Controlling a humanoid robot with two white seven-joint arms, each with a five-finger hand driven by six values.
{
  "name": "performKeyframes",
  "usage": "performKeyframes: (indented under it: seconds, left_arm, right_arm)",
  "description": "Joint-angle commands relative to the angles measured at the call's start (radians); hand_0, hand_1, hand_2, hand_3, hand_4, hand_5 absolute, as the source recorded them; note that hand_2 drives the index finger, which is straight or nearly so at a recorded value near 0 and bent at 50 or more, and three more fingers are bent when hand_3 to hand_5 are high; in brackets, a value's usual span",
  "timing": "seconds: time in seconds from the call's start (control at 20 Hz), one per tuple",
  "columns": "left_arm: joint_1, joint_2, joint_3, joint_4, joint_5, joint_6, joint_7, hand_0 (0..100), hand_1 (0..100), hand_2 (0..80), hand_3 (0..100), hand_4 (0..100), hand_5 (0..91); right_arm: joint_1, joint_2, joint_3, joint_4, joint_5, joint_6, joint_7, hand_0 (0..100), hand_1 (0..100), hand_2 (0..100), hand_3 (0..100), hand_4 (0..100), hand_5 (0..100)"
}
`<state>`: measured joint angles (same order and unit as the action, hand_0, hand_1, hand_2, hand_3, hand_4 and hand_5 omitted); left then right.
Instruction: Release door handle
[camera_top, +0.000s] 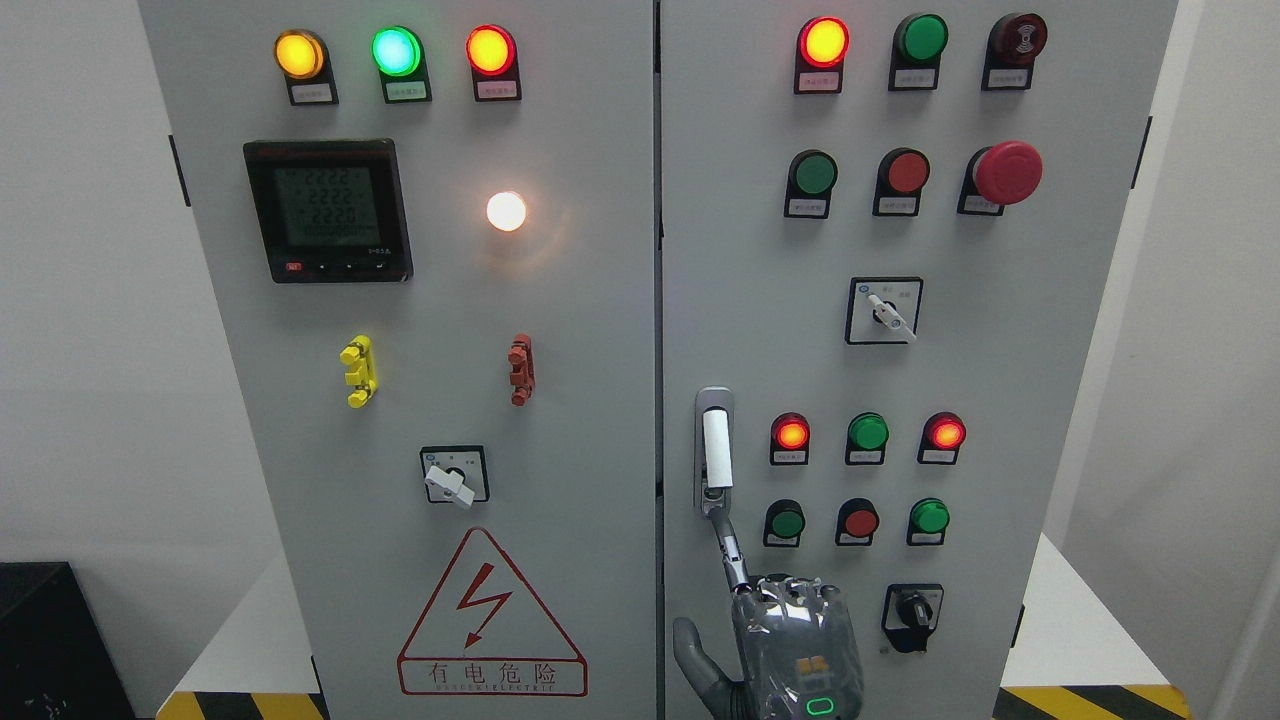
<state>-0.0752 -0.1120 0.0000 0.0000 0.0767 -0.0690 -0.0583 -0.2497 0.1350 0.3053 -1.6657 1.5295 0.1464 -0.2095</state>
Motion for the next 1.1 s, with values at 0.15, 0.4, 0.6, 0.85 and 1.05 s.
performKeyframes:
  seconds: [0.15, 0.4, 0.6, 0.85, 1.05]
  left_arm:
    - [0.000, 0.000, -0.021, -0.020, 0.000, 0.000, 0.000, 0, 0, 2.3, 9, 1, 0.0]
    - [0.000, 0.000, -0.021, -0.020, 0.000, 0.000, 0.000, 0, 0, 2.1, 10, 1, 0.0]
    - [0.000, 0.000, -0.021, -0.020, 0.000, 0.000, 0.000, 0, 0, 2.1, 10, 1, 0.0]
    - [0.000, 0.000, -0.021, -0.020, 0.000, 0.000, 0.000, 0, 0, 2.2, 10, 1, 0.0]
    - [0.000, 0.000, -0.021, -0.020, 0.000, 0.000, 0.000, 0, 0, 2.2, 10, 1, 0.0]
  right_arm:
    - [0.000, 0.000, 0.009, -0.066, 0.001, -0.008, -0.008, 42, 31, 4, 100, 100, 98]
    - [0.003, 0.000, 0.011, -0.068, -0.002, -0.011, -0.014, 42, 31, 18, 100, 100, 98]
    - [0.001, 0.000, -0.018, -0.071, -0.006, -0.008, -0.019, 46, 32, 51, 100, 96, 96]
    - [-0.002, 0.000, -0.040, -0.088, -0.018, -0.010, -0.010, 49, 28, 70, 100, 91, 93]
    - [-0.023, 0.000, -0.040, -0.089, -0.025, -0.004, -0.002, 39, 21, 84, 100, 97, 92]
